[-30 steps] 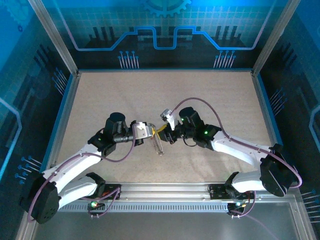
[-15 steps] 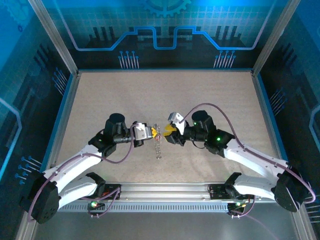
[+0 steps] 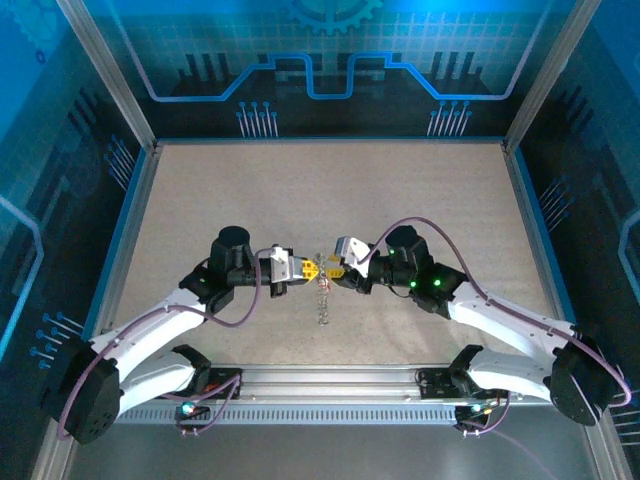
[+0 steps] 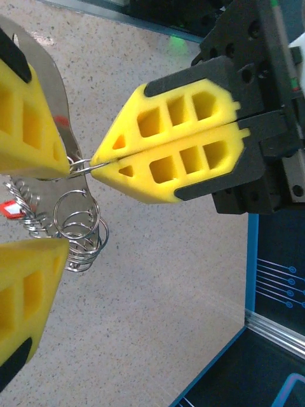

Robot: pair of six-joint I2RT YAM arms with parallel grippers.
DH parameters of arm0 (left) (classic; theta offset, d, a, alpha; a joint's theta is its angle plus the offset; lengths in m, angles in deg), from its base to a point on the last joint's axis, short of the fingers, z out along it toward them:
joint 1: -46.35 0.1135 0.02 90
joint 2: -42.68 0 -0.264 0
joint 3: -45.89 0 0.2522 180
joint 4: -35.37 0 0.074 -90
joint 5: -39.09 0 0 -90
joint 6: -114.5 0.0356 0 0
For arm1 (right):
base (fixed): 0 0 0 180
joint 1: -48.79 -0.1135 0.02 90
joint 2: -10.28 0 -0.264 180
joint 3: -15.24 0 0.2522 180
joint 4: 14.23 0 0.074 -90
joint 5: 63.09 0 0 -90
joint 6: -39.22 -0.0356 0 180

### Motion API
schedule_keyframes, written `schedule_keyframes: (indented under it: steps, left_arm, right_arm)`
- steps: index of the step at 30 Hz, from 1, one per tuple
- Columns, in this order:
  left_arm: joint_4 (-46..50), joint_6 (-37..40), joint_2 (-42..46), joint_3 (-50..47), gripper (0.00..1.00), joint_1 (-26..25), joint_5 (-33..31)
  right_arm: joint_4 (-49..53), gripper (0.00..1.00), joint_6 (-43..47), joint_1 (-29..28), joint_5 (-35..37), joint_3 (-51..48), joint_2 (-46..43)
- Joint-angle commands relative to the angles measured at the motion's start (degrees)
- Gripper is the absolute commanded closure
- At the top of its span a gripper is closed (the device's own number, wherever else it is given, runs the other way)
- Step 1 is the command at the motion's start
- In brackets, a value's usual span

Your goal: Put the keys on the keyring

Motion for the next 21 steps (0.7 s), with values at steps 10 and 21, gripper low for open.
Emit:
schedule_keyframes:
  steps: [10,21]
  left_arm:
    - [-6.33,-2.56,-1.52,-0.60,1.00,-0.53,6.71]
    - [-6.33,-2.42,-1.31,-0.52,1.00,-0.53,7.30]
  right_arm:
    - [-2.41,0.74,3.74,-1.16,-2.60,-1.22,-1.07]
    - [-2.65,0.73,5.78,-1.47,-1.99,-5.83,-6.19]
